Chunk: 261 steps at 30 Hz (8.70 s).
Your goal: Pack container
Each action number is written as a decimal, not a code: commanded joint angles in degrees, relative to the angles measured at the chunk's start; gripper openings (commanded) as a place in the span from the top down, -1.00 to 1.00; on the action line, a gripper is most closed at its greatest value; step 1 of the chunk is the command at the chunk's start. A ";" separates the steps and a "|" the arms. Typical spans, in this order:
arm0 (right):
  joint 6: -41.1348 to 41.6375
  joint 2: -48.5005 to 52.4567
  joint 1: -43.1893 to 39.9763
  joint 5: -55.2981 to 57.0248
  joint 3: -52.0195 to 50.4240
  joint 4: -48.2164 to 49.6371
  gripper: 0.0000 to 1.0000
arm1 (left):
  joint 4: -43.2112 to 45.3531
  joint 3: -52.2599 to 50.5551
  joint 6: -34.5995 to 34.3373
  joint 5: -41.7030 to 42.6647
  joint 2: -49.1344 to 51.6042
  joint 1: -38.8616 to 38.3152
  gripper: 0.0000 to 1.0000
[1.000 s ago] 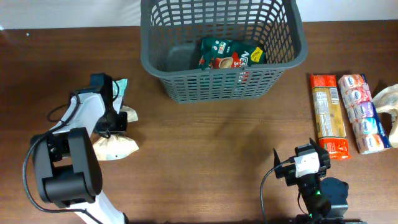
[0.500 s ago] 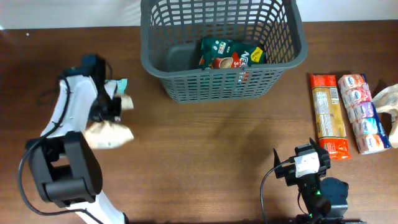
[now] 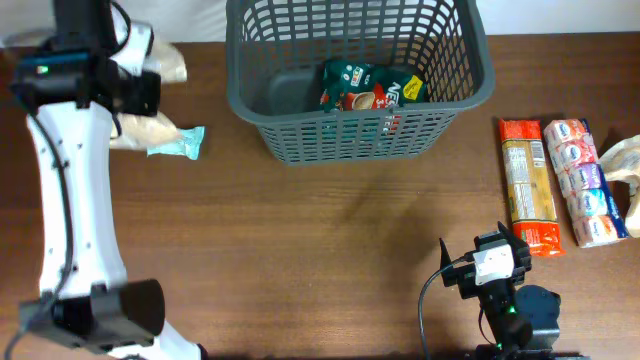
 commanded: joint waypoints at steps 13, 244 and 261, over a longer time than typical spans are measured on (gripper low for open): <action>-0.11 -0.37 -0.37 0.09 -0.39 -0.09 -0.98 | 12.44 13.77 42.71 6.03 -6.45 -26.60 0.96; 3.48 33.81 -0.37 -13.40 62.64 -40.02 -0.98 | -22.45 27.21 -4.70 -4.42 -0.85 -15.06 -0.99; 15.76 68.06 -3.76 15.30 76.65 -41.66 -0.98 | -22.45 27.21 -4.70 -4.42 -0.85 -15.06 -0.99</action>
